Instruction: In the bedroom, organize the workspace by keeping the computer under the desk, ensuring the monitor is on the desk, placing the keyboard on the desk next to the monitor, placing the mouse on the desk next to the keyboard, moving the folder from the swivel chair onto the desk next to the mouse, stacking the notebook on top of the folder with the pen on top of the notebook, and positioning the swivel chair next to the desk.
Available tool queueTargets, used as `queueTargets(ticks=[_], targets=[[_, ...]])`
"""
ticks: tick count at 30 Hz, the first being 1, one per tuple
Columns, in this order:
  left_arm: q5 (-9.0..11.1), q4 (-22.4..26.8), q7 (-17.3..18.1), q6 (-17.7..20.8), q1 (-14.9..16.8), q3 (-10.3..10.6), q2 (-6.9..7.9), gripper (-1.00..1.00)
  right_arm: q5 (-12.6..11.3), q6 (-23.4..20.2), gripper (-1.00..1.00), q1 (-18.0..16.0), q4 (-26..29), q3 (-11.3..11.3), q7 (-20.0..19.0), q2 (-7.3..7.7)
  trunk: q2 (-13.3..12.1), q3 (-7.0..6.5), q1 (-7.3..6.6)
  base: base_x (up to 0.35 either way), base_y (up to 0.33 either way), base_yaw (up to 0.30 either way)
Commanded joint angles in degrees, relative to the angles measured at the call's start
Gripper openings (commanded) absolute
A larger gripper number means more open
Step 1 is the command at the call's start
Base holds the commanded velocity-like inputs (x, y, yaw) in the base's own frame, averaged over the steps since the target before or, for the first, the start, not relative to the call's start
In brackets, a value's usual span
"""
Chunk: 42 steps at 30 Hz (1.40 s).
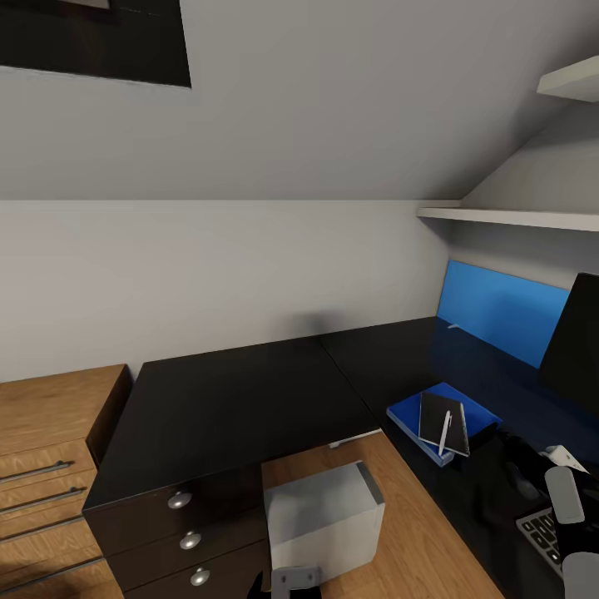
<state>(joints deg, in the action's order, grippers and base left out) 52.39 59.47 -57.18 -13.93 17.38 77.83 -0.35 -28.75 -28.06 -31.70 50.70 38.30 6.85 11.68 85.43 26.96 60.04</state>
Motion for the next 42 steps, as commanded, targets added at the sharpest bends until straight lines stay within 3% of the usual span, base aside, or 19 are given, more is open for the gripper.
queueTargets(ticks=[1,14,42], targets=[[0.4,0.0,-0.2,-0.4,0.1,0.2,0.00,1.00,-0.6,-0.2,1.00,0.0,0.1,0.0,0.4,0.02,0.0,0.06,0.00,0.003,0.000,0.000],[0.4,0.0,-0.2,-0.4,0.1,0.2,0.00,1.00,-0.4,-0.1,1.00,0.0,0.1,0.0,0.7,0.09,0.0,0.06,0.00,0.000,0.000,0.000],[0.3,0.0,-0.2,-0.4,0.1,0.1,-0.06,1.00,-0.2,0.1,1.00,0.0,0.0,-0.1,5.0,0.18,0.0,0.06,0.00,0.000,0.000,0.000]])
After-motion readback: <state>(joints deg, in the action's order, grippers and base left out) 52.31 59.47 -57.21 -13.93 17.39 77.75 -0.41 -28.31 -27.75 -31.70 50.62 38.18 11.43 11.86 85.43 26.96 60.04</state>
